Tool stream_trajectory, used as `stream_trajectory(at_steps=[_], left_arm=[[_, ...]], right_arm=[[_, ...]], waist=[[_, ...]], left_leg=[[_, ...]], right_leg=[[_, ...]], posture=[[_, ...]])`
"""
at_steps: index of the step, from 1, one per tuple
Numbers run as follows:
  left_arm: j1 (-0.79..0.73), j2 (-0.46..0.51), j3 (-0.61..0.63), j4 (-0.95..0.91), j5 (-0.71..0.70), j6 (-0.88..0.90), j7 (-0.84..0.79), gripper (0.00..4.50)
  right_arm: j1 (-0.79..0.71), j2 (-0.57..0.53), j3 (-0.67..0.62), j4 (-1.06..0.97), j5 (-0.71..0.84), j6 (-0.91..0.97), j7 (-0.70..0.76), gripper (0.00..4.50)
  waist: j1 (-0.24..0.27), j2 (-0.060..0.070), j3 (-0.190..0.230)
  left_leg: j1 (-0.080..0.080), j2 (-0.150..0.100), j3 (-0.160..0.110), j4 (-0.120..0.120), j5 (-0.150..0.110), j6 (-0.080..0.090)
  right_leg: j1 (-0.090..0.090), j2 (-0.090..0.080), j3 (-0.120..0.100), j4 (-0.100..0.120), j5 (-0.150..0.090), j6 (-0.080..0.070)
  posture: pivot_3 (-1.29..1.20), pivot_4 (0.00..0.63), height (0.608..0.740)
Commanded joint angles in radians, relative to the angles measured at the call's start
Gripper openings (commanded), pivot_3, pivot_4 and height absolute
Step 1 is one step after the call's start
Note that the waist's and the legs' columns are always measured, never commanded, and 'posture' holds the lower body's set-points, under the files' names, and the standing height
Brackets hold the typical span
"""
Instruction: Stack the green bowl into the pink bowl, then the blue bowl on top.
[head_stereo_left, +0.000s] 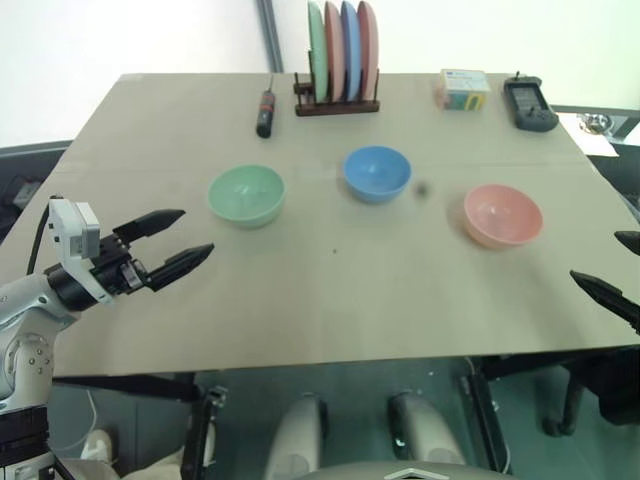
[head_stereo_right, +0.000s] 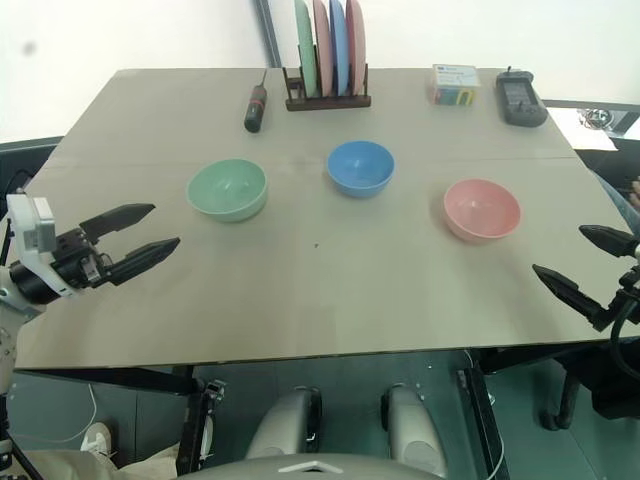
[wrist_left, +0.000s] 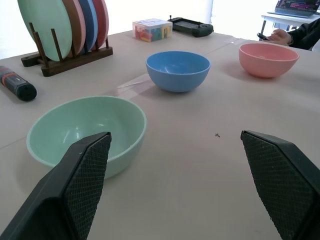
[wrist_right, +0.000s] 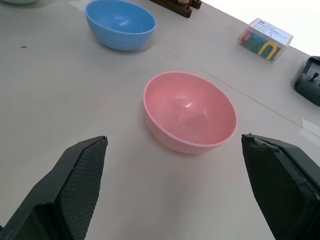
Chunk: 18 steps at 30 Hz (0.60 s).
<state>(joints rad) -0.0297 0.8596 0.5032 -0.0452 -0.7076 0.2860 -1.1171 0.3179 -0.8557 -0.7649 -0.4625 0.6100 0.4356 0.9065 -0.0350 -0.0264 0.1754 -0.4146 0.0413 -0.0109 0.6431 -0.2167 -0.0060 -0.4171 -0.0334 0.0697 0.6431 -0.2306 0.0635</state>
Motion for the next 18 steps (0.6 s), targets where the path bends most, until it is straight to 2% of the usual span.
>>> stream_trajectory(at_steps=[1, 6, 10, 13, 18], left_arm=[[-0.018, -0.006, 0.003, -0.023, -0.004, 0.008, 0.015, 4.41], [-0.039, -0.048, -0.022, -0.08, -0.037, 0.056, 0.053, 4.41], [-0.064, -0.077, -0.058, -0.143, -0.065, 0.091, 0.074, 4.41], [-0.093, -0.101, -0.086, -0.195, -0.124, 0.124, 0.055, 4.41], [-0.13, -0.134, -0.14, -0.267, -0.184, 0.141, 0.009, 4.41]], right_arm=[[-0.04, -0.019, -0.005, -0.036, 0.014, 0.024, -0.033, 4.5], [-0.11, -0.049, 0.118, -0.066, -0.041, 0.05, -0.082, 4.5], [-0.199, -0.072, 0.289, -0.08, -0.145, 0.076, -0.167, 4.5], [-0.358, -0.058, 0.492, -0.017, -0.233, 0.124, -0.227, 4.5], [-0.637, 0.064, 0.757, 0.258, -0.37, 0.127, -0.27, 4.5]], waist=[[0.0, 0.0, 0.0], [-0.002, 0.0, 0.0], [-0.001, 0.0, 0.0], [-0.005, 0.0, 0.0], [-0.006, -0.001, 0.0]], left_leg=[[0.0, 0.0, 0.0, 0.0, 0.0, 0.0], [0.001, 0.0, 0.0, 0.0, 0.0, 0.0], [0.0, 0.0, 0.0, 0.0, 0.0, 0.0], [0.0, 0.0, 0.001, 0.001, 0.0, 0.0], [0.0, 0.0, 0.0, 0.002, 0.0, 0.0]], right_leg=[[0.0, 0.0, 0.0, 0.0, 0.0, 0.0], [0.0, 0.0, 0.0, 0.0, 0.0, 0.0], [0.0, 0.0, 0.0, 0.0, 0.0, 0.0], [0.0, 0.0, 0.001, 0.0, 0.0, 0.0], [0.0, 0.001, 0.001, 0.001, 0.002, -0.003]], posture=[[0.0, 0.15, 0.74], [0.0, 0.15, 0.74], [0.0, 0.15, 0.74], [0.0, 0.15, 0.74], [0.0, 0.15, 0.74]])
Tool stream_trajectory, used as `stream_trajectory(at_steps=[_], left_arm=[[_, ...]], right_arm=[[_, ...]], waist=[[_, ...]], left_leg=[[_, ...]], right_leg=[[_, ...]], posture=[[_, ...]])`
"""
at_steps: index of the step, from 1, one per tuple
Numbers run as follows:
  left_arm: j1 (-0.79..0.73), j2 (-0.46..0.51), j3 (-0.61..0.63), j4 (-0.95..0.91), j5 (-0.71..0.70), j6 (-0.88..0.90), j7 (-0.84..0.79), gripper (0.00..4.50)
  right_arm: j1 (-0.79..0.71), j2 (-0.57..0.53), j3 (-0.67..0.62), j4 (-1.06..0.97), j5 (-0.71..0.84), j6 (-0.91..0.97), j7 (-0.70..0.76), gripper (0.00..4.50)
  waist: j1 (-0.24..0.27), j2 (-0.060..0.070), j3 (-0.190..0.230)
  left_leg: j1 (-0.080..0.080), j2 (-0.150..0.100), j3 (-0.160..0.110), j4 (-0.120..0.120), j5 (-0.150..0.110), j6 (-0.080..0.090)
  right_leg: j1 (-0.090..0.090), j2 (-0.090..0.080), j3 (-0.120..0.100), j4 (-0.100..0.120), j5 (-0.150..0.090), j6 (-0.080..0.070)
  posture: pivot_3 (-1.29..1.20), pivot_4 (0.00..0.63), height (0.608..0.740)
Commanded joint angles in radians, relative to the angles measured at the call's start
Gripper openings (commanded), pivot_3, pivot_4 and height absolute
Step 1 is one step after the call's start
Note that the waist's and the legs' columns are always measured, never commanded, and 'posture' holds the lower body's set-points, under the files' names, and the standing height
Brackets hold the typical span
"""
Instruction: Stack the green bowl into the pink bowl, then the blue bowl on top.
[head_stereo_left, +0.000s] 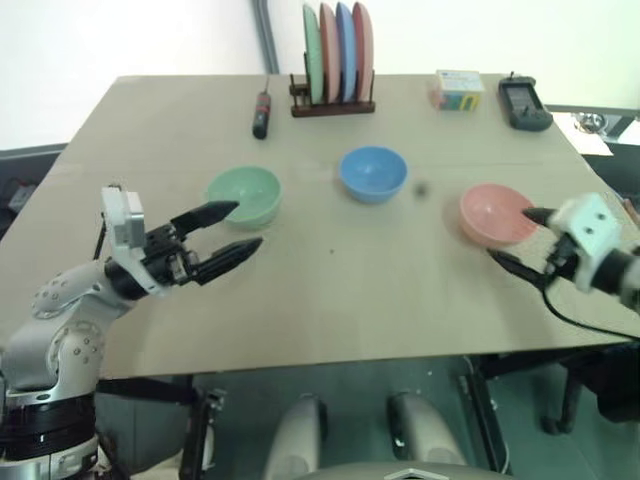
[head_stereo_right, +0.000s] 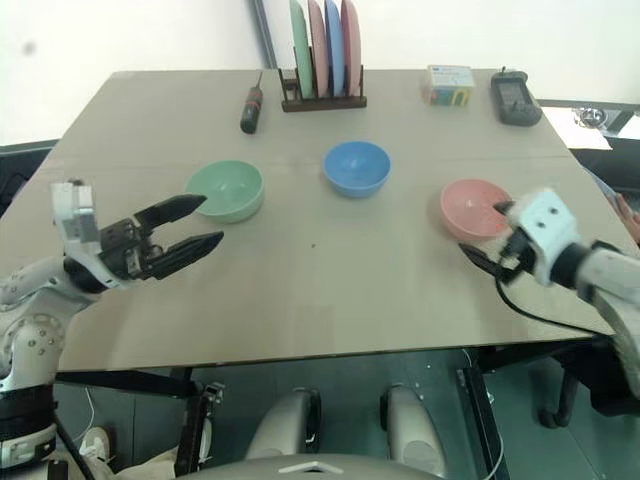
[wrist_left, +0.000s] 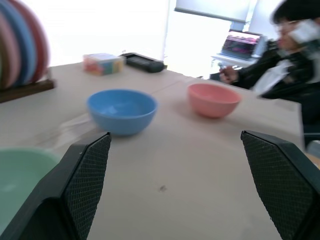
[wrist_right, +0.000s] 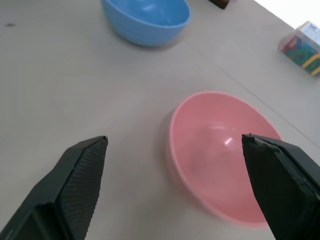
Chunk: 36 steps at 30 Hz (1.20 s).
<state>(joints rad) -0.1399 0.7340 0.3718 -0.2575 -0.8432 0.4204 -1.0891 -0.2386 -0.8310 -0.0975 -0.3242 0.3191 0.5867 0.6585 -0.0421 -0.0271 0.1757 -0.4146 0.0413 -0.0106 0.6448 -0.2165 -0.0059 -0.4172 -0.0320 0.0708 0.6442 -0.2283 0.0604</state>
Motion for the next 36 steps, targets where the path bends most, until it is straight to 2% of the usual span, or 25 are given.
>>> stream_trajectory(at_steps=[1, 2, 6, 7, 8, 11, 12, 13, 15, 17, 21, 24, 26, 29, 33, 34, 35, 36], left_arm=[[-0.025, -0.013, -0.017, -0.064, -0.051, 0.005, -0.024, 4.41], [-0.028, -0.015, -0.022, -0.07, -0.049, -0.002, -0.03, 4.41], [-0.013, -0.026, -0.016, -0.097, -0.055, 0.003, -0.014, 4.5], [-0.005, -0.028, -0.011, -0.106, -0.058, 0.005, -0.008, 4.5], [0.008, -0.028, -0.003, -0.115, -0.061, 0.005, -0.003, 4.5], [0.042, -0.028, 0.014, -0.134, -0.064, 0.002, 0.008, 4.5], [0.051, -0.027, 0.018, -0.138, -0.065, 0.0, 0.01, 4.5], [0.058, -0.027, 0.021, -0.143, -0.067, -0.001, 0.013, 4.5], [0.065, -0.028, 0.024, -0.149, -0.07, -0.002, 0.019, 4.5], [0.071, -0.03, 0.024, -0.145, -0.067, -0.007, 0.021, 4.5], [0.078, -0.035, 0.019, -0.138, -0.051, -0.014, 0.034, 4.5], [0.089, -0.037, 0.024, -0.116, -0.035, -0.022, 0.037, 4.5], [0.092, -0.039, 0.027, -0.109, -0.03, -0.026, 0.039, 4.5], [0.094, -0.044, 0.025, -0.111, -0.025, -0.03, 0.051, 4.5], [0.106, -0.043, 0.031, -0.113, -0.017, -0.035, 0.053, 4.5], [0.107, -0.044, 0.033, -0.115, -0.019, -0.033, 0.056, 4.5], [0.108, -0.044, 0.033, -0.118, -0.021, -0.032, 0.059, 4.5], [0.111, -0.044, 0.035, -0.122, -0.023, -0.03, 0.06, 4.5]], right_arm=[[-0.123, 0.068, 0.127, 0.194, -0.113, -0.046, -0.029, 4.5], [-0.159, 0.092, 0.155, 0.259, -0.14, -0.063, -0.038, 4.5], [-0.226, 0.12, 0.204, 0.398, -0.204, -0.128, -0.021, 3.51], [-0.238, 0.126, 0.203, 0.412, -0.207, -0.133, -0.019, 2.96], [-0.248, 0.128, 0.201, 0.42, -0.208, -0.135, -0.014, 2.82], [-0.266, 0.129, 0.197, 0.437, -0.22, -0.149, -0.001, 1.53], [-0.271, 0.13, 0.196, 0.438, -0.222, -0.149, 0.001, 1.2], [-0.275, 0.131, 0.193, 0.436, -0.223, -0.149, 0.002, 1.07], [-0.278, 0.133, 0.189, 0.431, -0.226, -0.15, 0.004, 0.1], [-0.282, 0.133, 0.197, 0.417, -0.245, -0.159, -0.003, 0.1], [-0.249, 0.137, 0.222, 0.274, -0.206, -0.13, 0.076, 0.1], [-0.229, 0.204, 0.299, 0.069, -0.144, -0.025, 0.112, 0.1], [-0.233, 0.258, 0.347, 0.003, -0.141, 0.03, 0.096, 0.1], [-0.253, 0.33, 0.428, -0.014, -0.173, 0.066, 0.069, 0.1], [-0.312, 0.41, 0.571, 0.069, -0.229, 0.076, 0.082, 0.1], [-0.327, 0.418, 0.583, 0.093, -0.241, 0.076, 0.083, 0.79], [-0.335, 0.421, 0.586, 0.107, -0.246, 0.075, 0.087, 1.02], [-0.343, 0.42, 0.588, 0.115, -0.242, 0.074, 0.101, 1.52]], waist=[[0.002, 0.0, 0.0], [0.002, 0.0, 0.0], [0.009, 0.0, 0.001], [0.009, 0.0, 0.001], [0.007, 0.0, 0.001], [0.003, 0.0, 0.001], [0.002, 0.0, 0.001], [0.001, 0.0, 0.001], [0.001, 0.0, 0.001], [0.002, 0.0, 0.001], [0.002, 0.0, 0.001], [-0.001, 0.0, 0.001], [-0.002, 0.001, 0.001], [0.003, 0.001, 0.001], [0.004, 0.0, 0.001], [0.003, 0.0, 0.001], [0.003, 0.0, 0.001], [0.004, 0.0, 0.001]], left_leg=[[0.0, 0.0, 0.0, 0.0, 0.0, 0.0], [-0.001, 0.0, -0.001, -0.001, 0.0, 0.0], [-0.002, -0.001, -0.001, -0.001, 0.0, 0.0], [-0.002, -0.001, -0.001, -0.001, 0.0, 0.0], [-0.002, -0.001, -0.001, -0.001, 0.0, 0.0], [-0.002, -0.001, -0.001, -0.001, 0.0, 0.0], [-0.001, 0.0, -0.001, -0.001, 0.0, 0.0], [-0.001, 0.0, -0.001, -0.001, 0.0, 0.0], [0.0, 0.0, -0.001, -0.001, 0.0, 0.0], [0.0, 0.0, -0.001, 0.0, 0.0, 0.0], [-0.001, 0.0, -0.001, 0.001, 0.0, 0.0], [0.0, 0.0, -0.001, 0.001, 0.0, 0.0], [0.0, 0.002, -0.002, 0.0, 0.0, 0.0], [0.0, 0.002, -0.003, 0.001, 0.0, 0.0], [-0.001, 0.001, -0.002, 0.004, 0.0, 0.0], [-0.001, 0.001, -0.002, 0.004, 0.0, 0.0], [0.0, 0.001, -0.002, 0.004, 0.0, 0.0], [0.0, 0.001, -0.002, 0.004, 0.0, 0.0]], right_leg=[[0.0, 0.0, 0.0, 0.0, 0.0, -0.001], [0.0, 0.0, 0.0, 0.0, 0.0, -0.001], [-0.001, 0.0, 0.0, 0.0, 0.001, -0.001], [-0.001, 0.0, 0.0, 0.0, 0.003, 0.003], [-0.001, 0.0, 0.0, -0.001, 0.003, 0.003], [-0.001, 0.0, 0.0, 0.0, 0.003, 0.003], [-0.001, 0.0, 0.0, 0.0, 0.003, 0.003], [-0.001, 0.001, 0.0, 0.001, 0.003, 0.003], [-0.001, 0.001, 0.0, 0.001, 0.002, 0.001], [0.0, 0.001, 0.0, 0.002, 0.001, -0.001], [0.0, 0.001, 0.0, 0.002, 0.001, 0.0], [0.0, 0.001, 0.0, 0.002, 0.002, 0.002], [-0.001, 0.003, 0.0, 0.003, 0.003, 0.003], [-0.001, 0.003, -0.001, 0.004, 0.002, 0.002], [0.0, 0.002, -0.001, 0.004, 0.0, -0.001], [0.0, 0.002, -0.001, 0.004, 0.0, -0.001], [0.0, 0.002, -0.001, 0.004, 0.001, -0.001], [0.0, 0.002, -0.001, 0.005, 0.001, -0.001]], posture=[[0.0, 0.15, 0.74], [0.0, 0.15, 0.74], [0.0, 0.15, 0.74], [0.0, 0.15, 0.74], [0.0, 0.15, 0.74], [0.0, 0.15, 0.74], [0.0, 0.15, 0.74], [0.0, 0.15, 0.74], [0.0, 0.15, 0.74], [0.0, 0.15, 0.74], [0.0, 0.15, 0.74], [0.0, 0.15, 0.74], [0.0, 0.15, 0.74], [0.0, 0.15, 0.74], [0.0, 0.15, 0.74], [0.0, 0.15, 0.74], [0.0, 0.15, 0.74], [0.0, 0.15, 0.74]])
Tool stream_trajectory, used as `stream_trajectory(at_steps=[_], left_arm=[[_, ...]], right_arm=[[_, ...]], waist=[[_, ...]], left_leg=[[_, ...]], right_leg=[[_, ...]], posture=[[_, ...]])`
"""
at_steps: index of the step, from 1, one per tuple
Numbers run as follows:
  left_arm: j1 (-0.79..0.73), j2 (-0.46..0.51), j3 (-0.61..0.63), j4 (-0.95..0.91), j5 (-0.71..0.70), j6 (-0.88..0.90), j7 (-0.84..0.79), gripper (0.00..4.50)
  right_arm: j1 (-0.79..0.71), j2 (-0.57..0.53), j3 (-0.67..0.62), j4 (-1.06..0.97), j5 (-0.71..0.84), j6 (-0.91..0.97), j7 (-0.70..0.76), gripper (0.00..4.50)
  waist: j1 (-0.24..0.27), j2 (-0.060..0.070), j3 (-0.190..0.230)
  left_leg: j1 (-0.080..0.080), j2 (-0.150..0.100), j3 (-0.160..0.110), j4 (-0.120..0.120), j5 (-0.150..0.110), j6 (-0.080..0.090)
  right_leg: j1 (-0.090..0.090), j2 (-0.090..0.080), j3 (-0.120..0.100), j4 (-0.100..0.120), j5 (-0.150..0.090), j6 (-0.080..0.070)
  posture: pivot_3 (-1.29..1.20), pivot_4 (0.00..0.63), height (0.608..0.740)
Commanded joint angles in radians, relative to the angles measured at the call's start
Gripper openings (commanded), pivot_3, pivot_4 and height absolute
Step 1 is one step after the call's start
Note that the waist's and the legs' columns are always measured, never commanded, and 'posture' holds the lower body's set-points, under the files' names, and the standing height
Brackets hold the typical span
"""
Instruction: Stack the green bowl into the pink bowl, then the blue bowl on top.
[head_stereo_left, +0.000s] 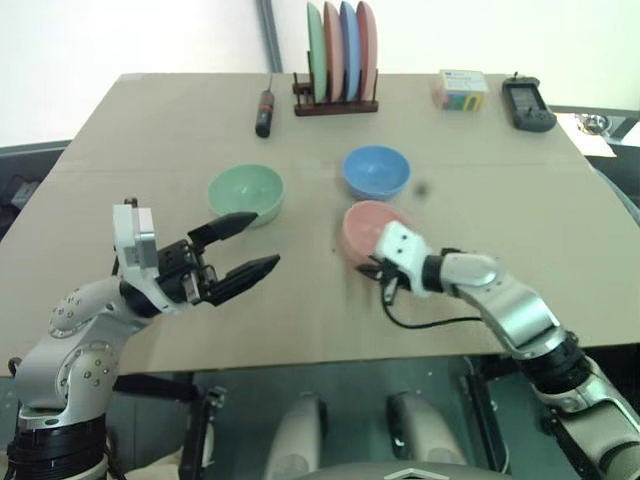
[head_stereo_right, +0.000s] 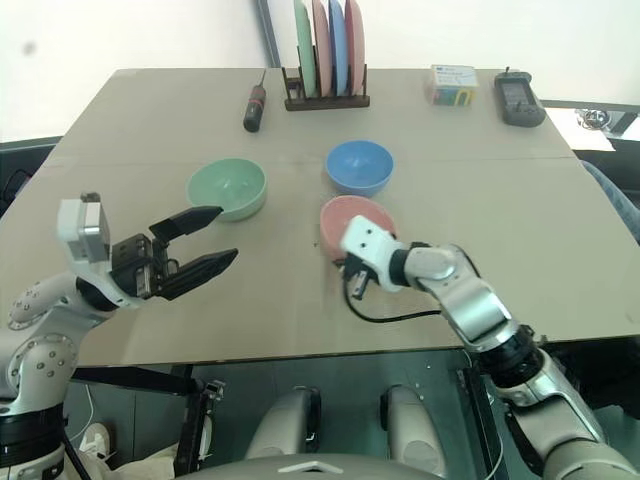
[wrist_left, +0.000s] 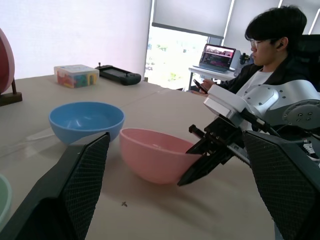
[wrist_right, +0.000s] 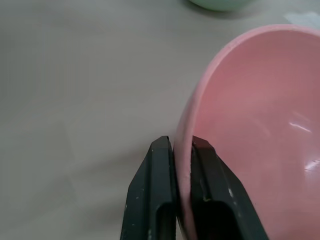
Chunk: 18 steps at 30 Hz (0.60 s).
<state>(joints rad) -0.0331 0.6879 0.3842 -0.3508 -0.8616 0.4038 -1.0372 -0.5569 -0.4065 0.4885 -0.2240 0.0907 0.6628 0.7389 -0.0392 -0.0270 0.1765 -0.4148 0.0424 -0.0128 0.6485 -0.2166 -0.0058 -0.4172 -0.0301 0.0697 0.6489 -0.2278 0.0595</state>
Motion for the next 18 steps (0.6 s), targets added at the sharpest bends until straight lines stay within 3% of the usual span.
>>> stream_trajectory(at_steps=[1, 7, 12, 15, 18], left_arm=[[0.008, 0.002, 0.025, -0.03, -0.009, -0.011, 0.01, 4.5], [0.034, 0.001, 0.035, -0.037, -0.005, -0.007, 0.042, 4.5], [0.013, -0.001, -0.01, -0.06, 0.11, -0.001, 0.204, 4.5], [-0.072, 0.061, -0.119, -0.104, 0.362, 0.175, 0.514, 4.5], [-0.202, 0.113, -0.23, -0.118, 0.48, 0.35, 0.642, 4.5]], right_arm=[[-0.034, -0.003, 0.001, 0.019, -0.009, 0.0, 0.029, 1.97], [-0.063, -0.005, -0.061, -0.032, 0.06, 0.056, 0.081, 4.43], [-0.024, -0.019, -0.214, -0.161, 0.16, 0.033, 0.081, 4.43], [0.026, -0.007, -0.358, -0.244, 0.295, 0.019, 0.099, 4.43], [0.052, 0.003, -0.436, -0.26, 0.369, 0.015, 0.089, 4.43]], waist=[[0.003, 0.0, 0.0], [-0.001, 0.0, 0.0], [0.002, 0.0, 0.0], [0.009, 0.0, 0.0], [0.01, -0.001, 0.0]], left_leg=[[0.0, 0.0, 0.0, 0.0, 0.0, 0.0], [0.0, 0.0, 0.0, -0.001, 0.0, 0.0], [0.0, 0.0, -0.001, -0.001, 0.0, 0.0], [-0.001, -0.001, -0.002, 0.0, 0.0, 0.0], [0.0, -0.001, -0.003, 0.0, 0.0, 0.0]], right_leg=[[0.0, 0.0, 0.0, 0.0, 0.0, 0.0], [0.0, 0.0, 0.0, 0.0, 0.0, 0.0], [0.0, 0.0, 0.0, 0.001, 0.0, 0.0], [0.0, 0.0, -0.001, 0.0, 0.0, 0.0], [0.001, 0.0, -0.002, 0.001, 0.002, 0.004]], posture=[[0.0, 0.15, 0.74], [0.0, 0.15, 0.74], [0.0, 0.15, 0.74], [0.0, 0.15, 0.74], [0.0, 0.15, 0.74]])
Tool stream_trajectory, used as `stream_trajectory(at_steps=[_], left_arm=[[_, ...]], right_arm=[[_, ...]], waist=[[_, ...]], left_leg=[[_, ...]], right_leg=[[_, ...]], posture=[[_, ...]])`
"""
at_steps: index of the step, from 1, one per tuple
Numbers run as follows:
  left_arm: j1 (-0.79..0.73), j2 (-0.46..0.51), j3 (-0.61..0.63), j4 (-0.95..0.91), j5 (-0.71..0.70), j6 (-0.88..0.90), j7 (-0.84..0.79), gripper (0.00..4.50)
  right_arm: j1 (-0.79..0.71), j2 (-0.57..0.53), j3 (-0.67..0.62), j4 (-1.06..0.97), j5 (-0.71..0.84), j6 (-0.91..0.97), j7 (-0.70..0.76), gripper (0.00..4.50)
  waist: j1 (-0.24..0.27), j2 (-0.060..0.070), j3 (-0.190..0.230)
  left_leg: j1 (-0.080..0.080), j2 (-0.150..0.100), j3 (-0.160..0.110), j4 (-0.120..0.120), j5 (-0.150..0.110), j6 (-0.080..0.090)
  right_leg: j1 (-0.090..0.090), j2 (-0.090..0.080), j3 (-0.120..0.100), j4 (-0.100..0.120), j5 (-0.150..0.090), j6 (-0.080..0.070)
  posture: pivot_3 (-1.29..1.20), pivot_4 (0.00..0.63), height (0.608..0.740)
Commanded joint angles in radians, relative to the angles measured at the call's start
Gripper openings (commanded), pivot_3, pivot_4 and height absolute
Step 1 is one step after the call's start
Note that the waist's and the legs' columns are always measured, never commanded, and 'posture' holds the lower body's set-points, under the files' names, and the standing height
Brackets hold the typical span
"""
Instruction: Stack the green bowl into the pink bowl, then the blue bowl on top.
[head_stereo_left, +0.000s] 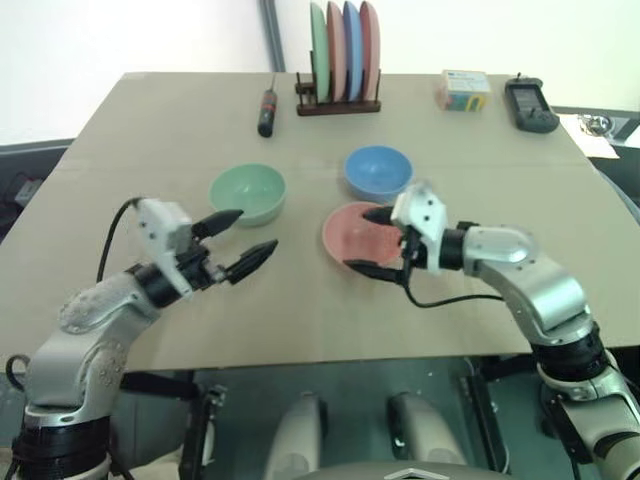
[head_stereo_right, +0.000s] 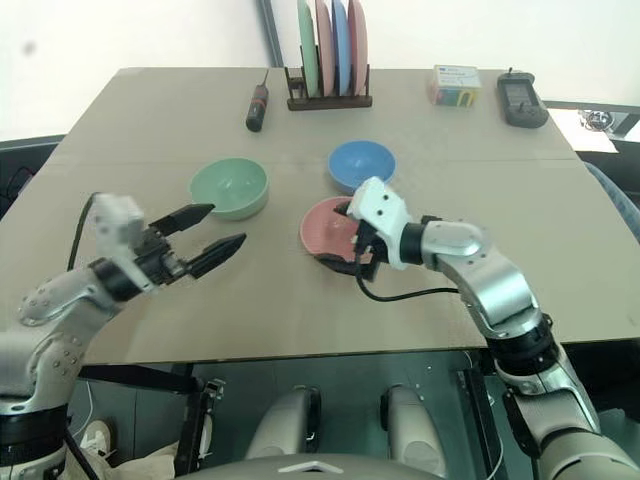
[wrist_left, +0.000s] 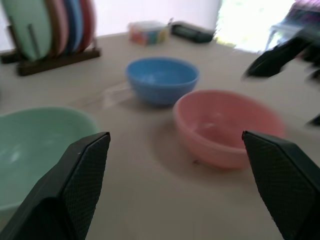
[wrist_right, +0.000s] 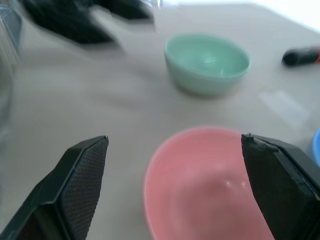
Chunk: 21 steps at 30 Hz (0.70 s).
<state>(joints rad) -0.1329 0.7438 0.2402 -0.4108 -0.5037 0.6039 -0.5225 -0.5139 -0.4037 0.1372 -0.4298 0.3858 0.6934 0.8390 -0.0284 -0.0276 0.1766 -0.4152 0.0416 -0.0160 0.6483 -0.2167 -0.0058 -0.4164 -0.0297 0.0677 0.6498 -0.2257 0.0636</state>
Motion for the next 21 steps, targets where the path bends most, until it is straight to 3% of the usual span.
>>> stream_trajectory(at_steps=[1, 6, 10, 14, 17, 21], left_arm=[[-0.155, 0.089, -0.143, -0.057, 0.162, 0.187, 0.126, 4.5], [-0.419, 0.176, -0.47, 0.055, 0.369, 0.323, 0.085, 4.5], [-0.577, 0.136, -0.658, 0.176, 0.485, 0.404, 0.052, 4.5], [-0.644, 0.102, -0.707, 0.259, 0.522, 0.427, 0.019, 3.68], [-0.662, 0.09, -0.722, 0.307, 0.547, 0.391, -0.011, 2.56], [-0.682, 0.075, -0.722, 0.33, 0.565, 0.372, -0.057, 1.4]], right_arm=[[0.014, -0.009, -0.093, -0.061, 0.074, -0.027, -0.014, 4.43], [0.027, -0.021, -0.104, -0.072, 0.068, -0.081, -0.041, 4.43], [0.062, -0.05, -0.099, -0.091, 0.047, -0.114, -0.057, 4.43], [0.094, -0.068, -0.116, -0.116, 0.054, -0.12, -0.082, 4.5], [0.117, -0.085, -0.132, -0.13, 0.058, -0.131, -0.091, 4.5], [0.143, -0.112, -0.154, -0.143, 0.064, -0.148, -0.091, 4.5]], waist=[[-0.003, 0.0, 0.0], [-0.007, 0.0, 0.001], [-0.013, 0.0, 0.001], [-0.013, 0.0, 0.001], [-0.013, 0.0, 0.002], [-0.009, 0.0, 0.001]], left_leg=[[0.0, 0.0, 0.0, 0.0, 0.0, 0.0], [0.0, -0.001, -0.001, 0.0, 0.0, 0.0], [0.0, -0.001, 0.001, -0.002, 0.0, 0.0], [-0.003, -0.001, 0.0, -0.002, 0.0, 0.0], [-0.003, -0.001, 0.0, -0.002, 0.0, 0.0], [-0.003, -0.001, 0.0, -0.001, 0.0, 0.0]], right_leg=[[0.0, 0.0, 0.0, 0.0, 0.0, 0.0], [-0.001, 0.0, 0.0, 0.002, -0.001, 0.002], [-0.002, 0.0, 0.001, 0.002, -0.001, 0.001], [-0.005, 0.001, 0.001, 0.003, -0.001, 0.0], [-0.006, 0.001, 0.001, 0.004, -0.001, 0.0], [-0.006, 0.001, 0.001, 0.005, -0.001, 0.001]], posture=[[0.0, 0.15, 0.74], [0.0, 0.15, 0.74], [0.0, 0.15, 0.74], [0.0, 0.15, 0.74], [0.0, 0.15, 0.74], [0.0, 0.15, 0.74]])
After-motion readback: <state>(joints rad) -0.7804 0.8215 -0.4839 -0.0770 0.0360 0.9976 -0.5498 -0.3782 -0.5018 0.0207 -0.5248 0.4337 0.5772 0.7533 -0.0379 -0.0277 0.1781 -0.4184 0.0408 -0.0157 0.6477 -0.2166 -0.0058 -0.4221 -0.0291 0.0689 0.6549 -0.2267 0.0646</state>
